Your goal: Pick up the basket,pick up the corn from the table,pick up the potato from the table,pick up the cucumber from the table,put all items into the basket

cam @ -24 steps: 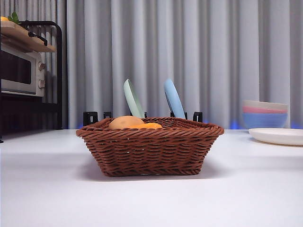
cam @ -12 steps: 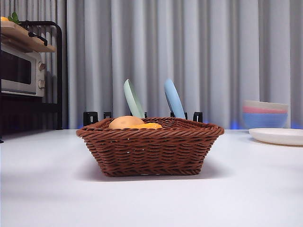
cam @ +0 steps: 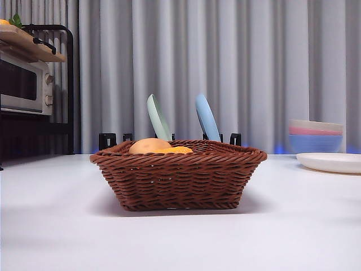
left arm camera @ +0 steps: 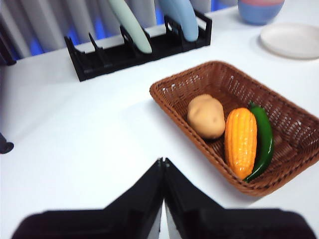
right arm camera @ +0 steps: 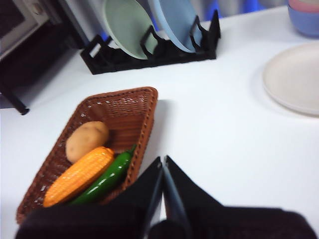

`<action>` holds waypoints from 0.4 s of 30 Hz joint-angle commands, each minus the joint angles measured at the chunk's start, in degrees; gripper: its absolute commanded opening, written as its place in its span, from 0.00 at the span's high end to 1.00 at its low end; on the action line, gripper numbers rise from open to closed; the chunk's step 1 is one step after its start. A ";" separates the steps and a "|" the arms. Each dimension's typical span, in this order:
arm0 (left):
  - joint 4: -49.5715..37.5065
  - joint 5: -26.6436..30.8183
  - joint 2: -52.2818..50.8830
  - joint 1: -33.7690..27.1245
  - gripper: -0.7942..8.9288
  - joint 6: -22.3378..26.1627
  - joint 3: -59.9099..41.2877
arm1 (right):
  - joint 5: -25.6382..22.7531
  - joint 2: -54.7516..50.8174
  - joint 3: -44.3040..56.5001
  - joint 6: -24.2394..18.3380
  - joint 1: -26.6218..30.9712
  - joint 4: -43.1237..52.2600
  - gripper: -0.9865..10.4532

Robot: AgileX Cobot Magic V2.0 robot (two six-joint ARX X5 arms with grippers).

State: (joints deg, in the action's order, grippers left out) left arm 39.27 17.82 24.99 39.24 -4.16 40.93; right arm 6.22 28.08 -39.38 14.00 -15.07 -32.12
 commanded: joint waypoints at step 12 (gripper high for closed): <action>-8.74 -2.25 -6.58 -9.49 0.92 7.63 -4.15 | -6.49 0.48 -0.04 1.11 -0.09 -0.13 0.91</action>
State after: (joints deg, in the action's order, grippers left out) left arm 32.49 16.86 19.18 31.94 1.08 38.37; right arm -0.05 28.62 -39.38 14.61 -15.05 -32.60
